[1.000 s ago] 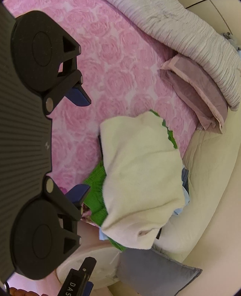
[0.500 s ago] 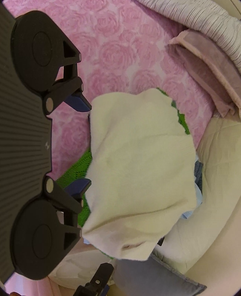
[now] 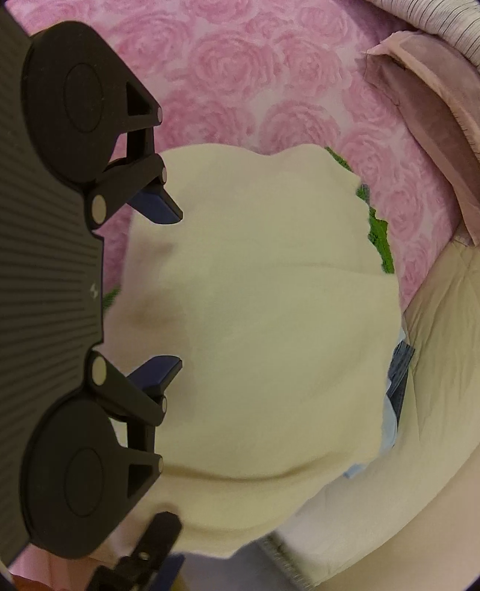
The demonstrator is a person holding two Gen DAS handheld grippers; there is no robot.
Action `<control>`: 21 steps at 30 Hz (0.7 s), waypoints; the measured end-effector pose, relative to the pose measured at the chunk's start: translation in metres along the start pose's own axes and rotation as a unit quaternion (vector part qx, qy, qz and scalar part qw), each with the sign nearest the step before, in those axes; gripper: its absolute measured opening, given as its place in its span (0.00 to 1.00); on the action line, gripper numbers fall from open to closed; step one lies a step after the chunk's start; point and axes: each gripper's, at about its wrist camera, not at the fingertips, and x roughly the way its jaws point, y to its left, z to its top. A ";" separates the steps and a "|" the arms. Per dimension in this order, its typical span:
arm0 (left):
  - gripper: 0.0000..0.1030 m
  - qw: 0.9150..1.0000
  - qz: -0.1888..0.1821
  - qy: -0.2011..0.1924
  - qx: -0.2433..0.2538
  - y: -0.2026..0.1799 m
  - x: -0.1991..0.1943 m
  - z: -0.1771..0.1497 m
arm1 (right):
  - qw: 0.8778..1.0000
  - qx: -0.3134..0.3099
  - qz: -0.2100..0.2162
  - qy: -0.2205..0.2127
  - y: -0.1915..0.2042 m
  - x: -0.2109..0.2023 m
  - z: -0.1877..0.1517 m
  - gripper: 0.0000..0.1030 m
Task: Fold clothes
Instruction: 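Grasp the cream sweater with the left gripper while the right gripper grasps it too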
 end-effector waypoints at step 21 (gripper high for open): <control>0.00 0.990 -0.085 -0.095 -0.068 0.037 -0.022 -0.007 | 0.979 -0.077 0.144 -0.126 0.050 -0.075 0.034 0.11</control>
